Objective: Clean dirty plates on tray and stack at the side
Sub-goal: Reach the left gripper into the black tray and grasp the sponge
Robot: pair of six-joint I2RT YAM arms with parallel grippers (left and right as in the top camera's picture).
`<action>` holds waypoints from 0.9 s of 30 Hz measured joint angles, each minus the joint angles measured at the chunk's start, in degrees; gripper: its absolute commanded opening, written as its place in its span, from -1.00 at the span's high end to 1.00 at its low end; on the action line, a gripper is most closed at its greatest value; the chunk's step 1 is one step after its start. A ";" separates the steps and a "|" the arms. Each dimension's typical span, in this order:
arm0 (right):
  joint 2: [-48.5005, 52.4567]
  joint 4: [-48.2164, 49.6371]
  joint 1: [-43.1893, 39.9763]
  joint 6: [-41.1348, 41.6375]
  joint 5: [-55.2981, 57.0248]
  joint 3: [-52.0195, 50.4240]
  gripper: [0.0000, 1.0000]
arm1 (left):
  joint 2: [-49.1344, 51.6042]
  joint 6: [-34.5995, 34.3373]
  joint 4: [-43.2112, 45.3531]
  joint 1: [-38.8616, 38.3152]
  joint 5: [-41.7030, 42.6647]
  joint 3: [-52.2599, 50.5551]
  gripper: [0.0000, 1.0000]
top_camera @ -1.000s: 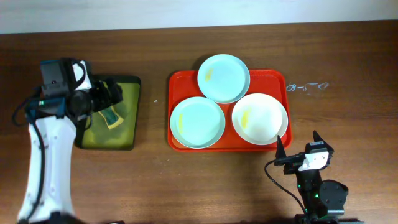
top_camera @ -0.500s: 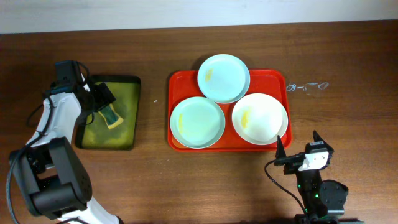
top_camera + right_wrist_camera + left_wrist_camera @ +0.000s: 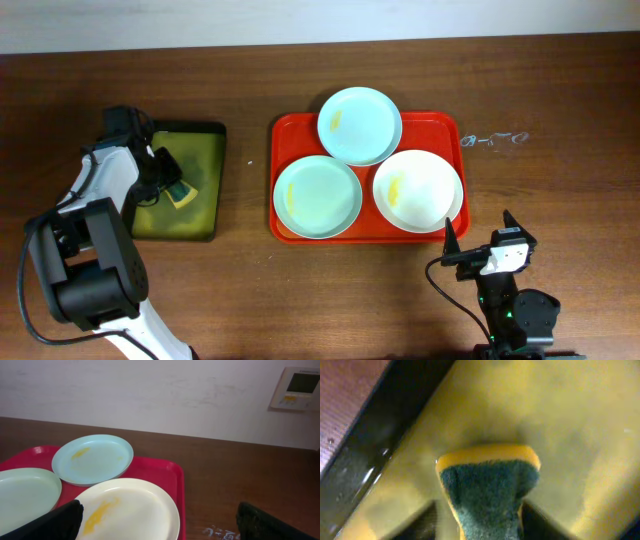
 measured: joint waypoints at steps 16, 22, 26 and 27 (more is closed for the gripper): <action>0.00 0.00 0.00 -0.02 0.00 0.00 -0.97 | 0.00 -0.24 -5.88 0.00 -0.17 0.92 1.00; 0.00 0.00 0.00 0.00 0.00 0.00 -0.97 | -7.56 -0.22 -13.46 0.00 4.46 10.10 1.00; 0.00 0.00 0.00 -0.02 0.00 0.00 -0.97 | -13.05 -0.22 -14.93 -0.22 6.69 10.64 1.00; 0.00 -0.02 0.00 -0.02 -0.02 0.00 -0.97 | -13.03 -0.22 -13.35 -0.39 6.14 9.33 1.00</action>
